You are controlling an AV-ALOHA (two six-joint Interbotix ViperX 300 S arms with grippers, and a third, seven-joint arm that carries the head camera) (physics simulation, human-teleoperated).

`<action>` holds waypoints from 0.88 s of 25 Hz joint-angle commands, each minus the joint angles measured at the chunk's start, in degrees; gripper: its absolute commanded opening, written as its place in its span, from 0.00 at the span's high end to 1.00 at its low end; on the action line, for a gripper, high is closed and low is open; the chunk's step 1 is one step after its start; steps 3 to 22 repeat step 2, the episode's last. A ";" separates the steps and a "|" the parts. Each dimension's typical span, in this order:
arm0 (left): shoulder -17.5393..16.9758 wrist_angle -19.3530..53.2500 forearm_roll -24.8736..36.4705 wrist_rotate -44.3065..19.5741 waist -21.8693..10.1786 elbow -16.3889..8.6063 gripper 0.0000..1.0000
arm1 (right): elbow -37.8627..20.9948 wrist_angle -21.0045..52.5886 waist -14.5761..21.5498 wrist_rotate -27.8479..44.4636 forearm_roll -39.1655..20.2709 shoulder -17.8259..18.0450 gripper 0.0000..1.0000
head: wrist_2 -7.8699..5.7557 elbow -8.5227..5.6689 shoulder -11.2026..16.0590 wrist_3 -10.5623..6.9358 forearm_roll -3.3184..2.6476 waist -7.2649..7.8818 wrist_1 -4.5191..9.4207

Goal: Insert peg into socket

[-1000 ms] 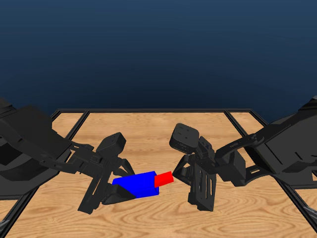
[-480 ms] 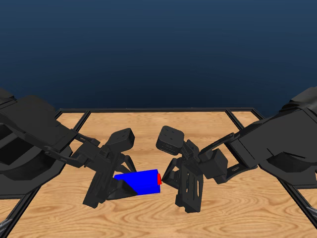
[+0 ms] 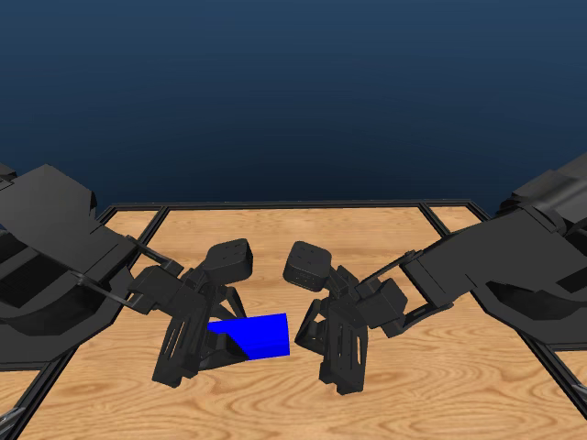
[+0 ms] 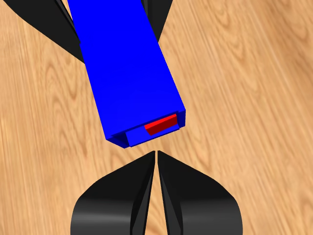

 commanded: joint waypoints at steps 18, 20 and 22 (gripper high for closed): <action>-2.08 1.15 3.59 -6.52 -0.77 -1.52 1.00 | 4.86 -3.24 -0.43 1.68 2.15 -5.61 1.00 | -0.04 -1.16 -0.05 -0.09 0.07 0.28 -1.18; -2.08 1.15 3.59 -6.52 -0.77 -1.52 1.00 | 4.86 -3.24 -0.43 1.68 2.15 -5.61 1.00 | -0.04 -1.16 -0.05 -0.09 0.07 0.28 -1.18; -2.08 1.15 3.59 -6.52 -0.77 -1.52 1.00 | 4.86 -3.24 -0.43 1.68 2.15 -5.61 1.00 | -0.04 -1.16 -0.05 -0.09 0.07 0.28 -1.18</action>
